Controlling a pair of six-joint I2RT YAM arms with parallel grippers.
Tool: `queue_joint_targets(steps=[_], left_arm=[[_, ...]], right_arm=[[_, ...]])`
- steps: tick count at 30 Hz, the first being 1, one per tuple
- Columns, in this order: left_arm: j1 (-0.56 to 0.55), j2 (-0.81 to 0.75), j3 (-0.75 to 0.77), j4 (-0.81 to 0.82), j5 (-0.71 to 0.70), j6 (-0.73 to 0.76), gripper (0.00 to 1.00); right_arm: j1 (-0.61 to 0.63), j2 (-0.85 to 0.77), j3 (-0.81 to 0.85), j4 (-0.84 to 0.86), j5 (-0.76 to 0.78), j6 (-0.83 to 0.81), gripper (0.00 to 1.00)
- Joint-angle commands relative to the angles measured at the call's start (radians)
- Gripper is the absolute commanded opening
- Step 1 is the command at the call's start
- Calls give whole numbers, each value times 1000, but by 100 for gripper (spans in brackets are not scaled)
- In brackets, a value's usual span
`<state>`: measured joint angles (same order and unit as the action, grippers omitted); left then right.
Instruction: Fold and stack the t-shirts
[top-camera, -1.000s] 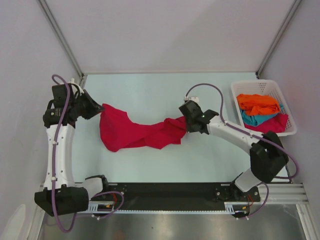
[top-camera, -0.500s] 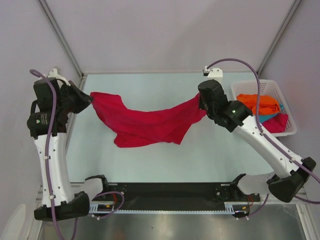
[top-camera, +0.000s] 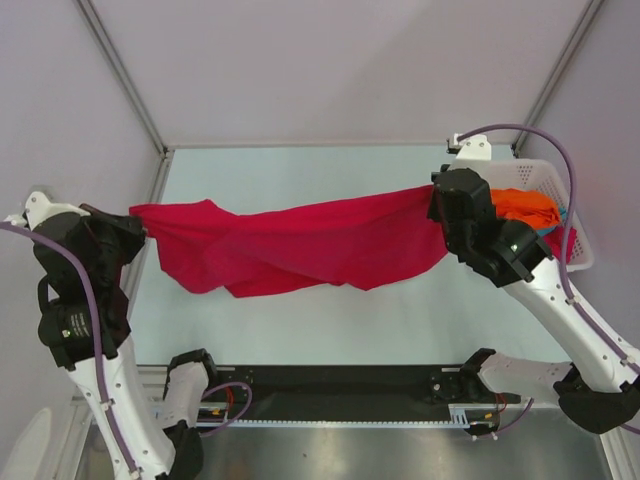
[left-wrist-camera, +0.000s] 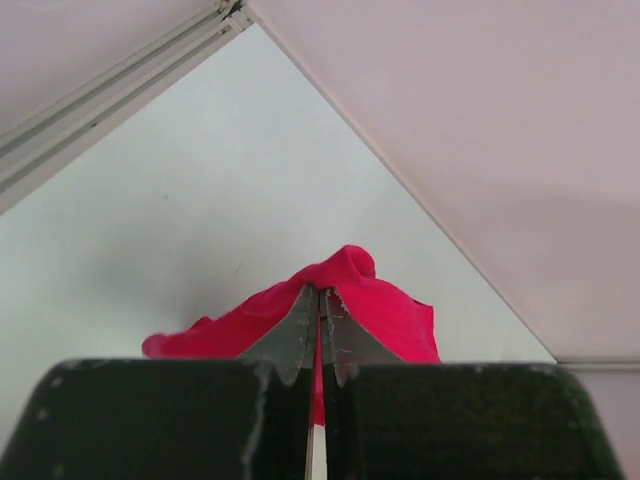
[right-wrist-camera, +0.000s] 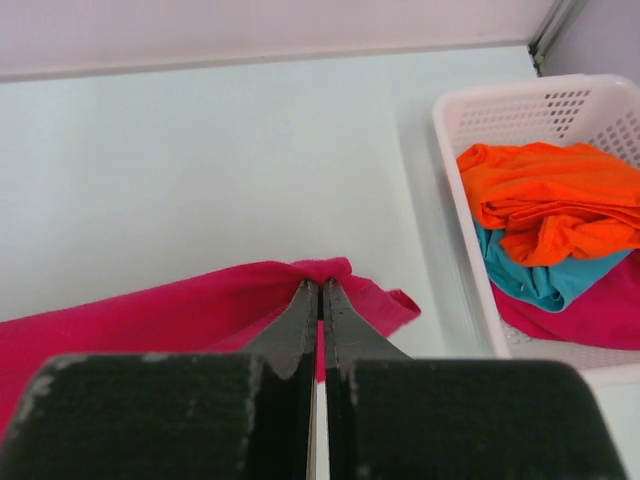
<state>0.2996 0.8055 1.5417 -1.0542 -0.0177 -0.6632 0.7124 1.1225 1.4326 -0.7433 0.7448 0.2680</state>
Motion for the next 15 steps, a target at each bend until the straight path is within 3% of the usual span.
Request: queue_joint_targets(steps=[1,9,15], left_arm=[[53,8,-51,26,1,-56,2],[119,-19,-75,88,113,-159,0],[121,-5,-12,74,104,-164,0]], right_arm=[[2,-32,40,13,68,-23,0],[18,-59,112,-31,77,-26,0],[21,-75,158,-33,96,-58,0]])
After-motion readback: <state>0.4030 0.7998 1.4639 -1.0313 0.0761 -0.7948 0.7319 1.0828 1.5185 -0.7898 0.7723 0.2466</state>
